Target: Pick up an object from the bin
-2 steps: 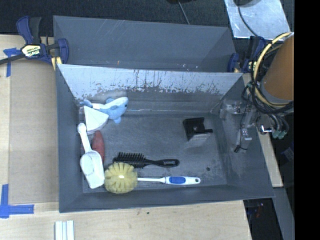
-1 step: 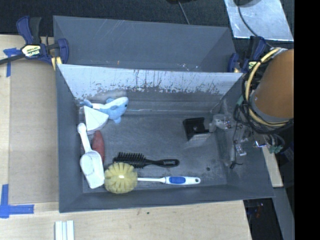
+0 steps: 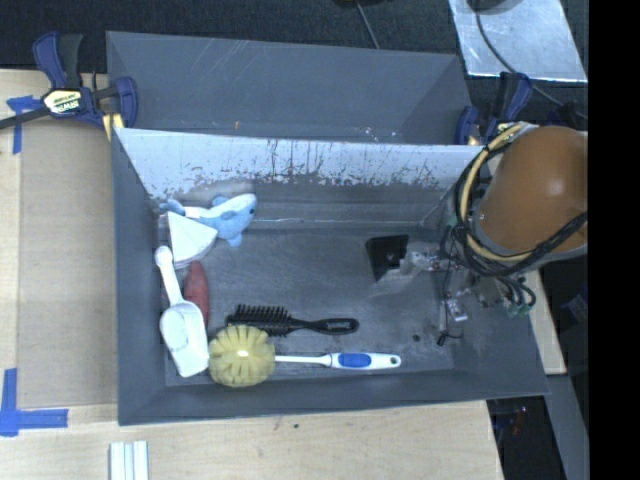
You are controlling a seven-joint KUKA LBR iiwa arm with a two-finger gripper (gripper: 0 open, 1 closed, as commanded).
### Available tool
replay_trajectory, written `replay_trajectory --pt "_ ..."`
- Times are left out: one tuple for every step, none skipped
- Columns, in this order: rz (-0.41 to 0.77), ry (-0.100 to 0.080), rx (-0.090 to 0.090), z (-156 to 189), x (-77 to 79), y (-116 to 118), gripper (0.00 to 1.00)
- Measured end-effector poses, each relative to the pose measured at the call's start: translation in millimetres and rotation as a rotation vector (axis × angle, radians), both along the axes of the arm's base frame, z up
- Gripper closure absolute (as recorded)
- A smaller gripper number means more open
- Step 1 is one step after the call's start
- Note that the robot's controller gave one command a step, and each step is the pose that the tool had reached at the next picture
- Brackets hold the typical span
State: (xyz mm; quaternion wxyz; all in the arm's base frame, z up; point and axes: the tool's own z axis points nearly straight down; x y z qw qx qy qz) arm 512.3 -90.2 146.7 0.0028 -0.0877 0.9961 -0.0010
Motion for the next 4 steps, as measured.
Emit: replay_trajectory --pt "0.101 -0.012 -0.002 -7.4 -16.1 24.8 0.00" --pt "-0.014 -0.004 0.000 -57.5 1.3 57.9 0.00" --pt "0.062 -0.016 -0.007 -75.3 -1.5 82.5 0.00" --pt "0.026 -0.013 -0.002 -73.7 35.9 156.5 1.00"
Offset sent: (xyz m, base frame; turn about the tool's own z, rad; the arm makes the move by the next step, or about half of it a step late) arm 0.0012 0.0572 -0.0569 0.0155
